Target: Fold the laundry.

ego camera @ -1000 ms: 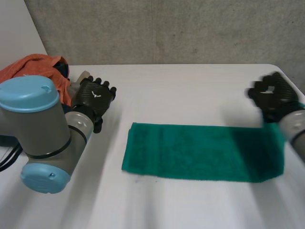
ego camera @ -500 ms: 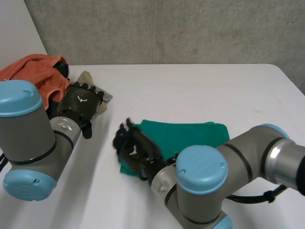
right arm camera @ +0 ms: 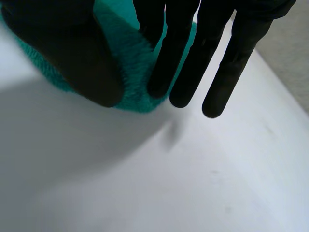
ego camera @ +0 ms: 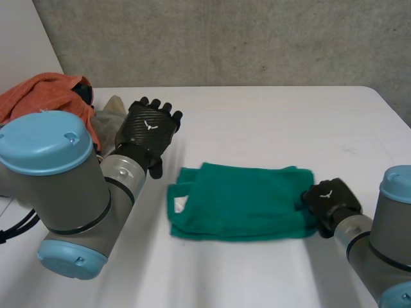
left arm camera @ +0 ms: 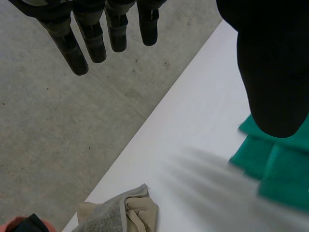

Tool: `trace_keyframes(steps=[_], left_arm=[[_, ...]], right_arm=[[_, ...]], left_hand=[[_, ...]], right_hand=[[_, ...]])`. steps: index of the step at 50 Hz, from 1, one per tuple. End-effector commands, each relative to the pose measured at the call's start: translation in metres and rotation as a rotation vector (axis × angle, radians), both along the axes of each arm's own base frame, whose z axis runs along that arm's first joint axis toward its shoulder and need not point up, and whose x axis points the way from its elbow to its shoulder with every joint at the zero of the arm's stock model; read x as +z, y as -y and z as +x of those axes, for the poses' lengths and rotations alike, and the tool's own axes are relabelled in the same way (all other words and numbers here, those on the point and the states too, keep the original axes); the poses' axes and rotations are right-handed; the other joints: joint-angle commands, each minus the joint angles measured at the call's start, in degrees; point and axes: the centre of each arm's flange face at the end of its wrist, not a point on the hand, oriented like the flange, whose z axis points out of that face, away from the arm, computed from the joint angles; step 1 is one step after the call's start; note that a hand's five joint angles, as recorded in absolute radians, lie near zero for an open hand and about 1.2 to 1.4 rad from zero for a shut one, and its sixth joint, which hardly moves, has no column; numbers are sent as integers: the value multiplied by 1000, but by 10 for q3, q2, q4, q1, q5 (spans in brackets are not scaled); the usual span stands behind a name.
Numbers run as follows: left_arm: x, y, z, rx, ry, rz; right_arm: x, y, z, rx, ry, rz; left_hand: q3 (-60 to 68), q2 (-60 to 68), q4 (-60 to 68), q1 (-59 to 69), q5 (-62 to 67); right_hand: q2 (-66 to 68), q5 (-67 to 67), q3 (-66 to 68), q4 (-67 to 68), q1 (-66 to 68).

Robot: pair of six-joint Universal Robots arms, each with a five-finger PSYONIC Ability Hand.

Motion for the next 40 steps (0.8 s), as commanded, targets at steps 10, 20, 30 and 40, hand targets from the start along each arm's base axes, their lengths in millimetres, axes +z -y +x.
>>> trace_keyframes(steps=[10,20,30,40], left_arm=[[12,1,20,56,-10,-15],[13,8,30,99,-120,37],[26,-8,3,13,-226,48],[-23,-30,-28,1,-172,203]], right_arm=[[35,-69,147,548,108,-306],[17,-97,174,634,158,-233],[80,-29,98,211,463,-130],[57,-8,86,102,603,215]], left_hand=[[-23,-19,-16,-8,-29],[-16,-12,-10,-1,-22],[-18,-13,-11,-3,-24],[-9,-5,-3,6,-15]], right_hand=[[131,151,138,138,198],[-569,-549,-562,-562,-502],[-569,-549,-562,-562,-502],[-569,-549,-562,-562,-502]])
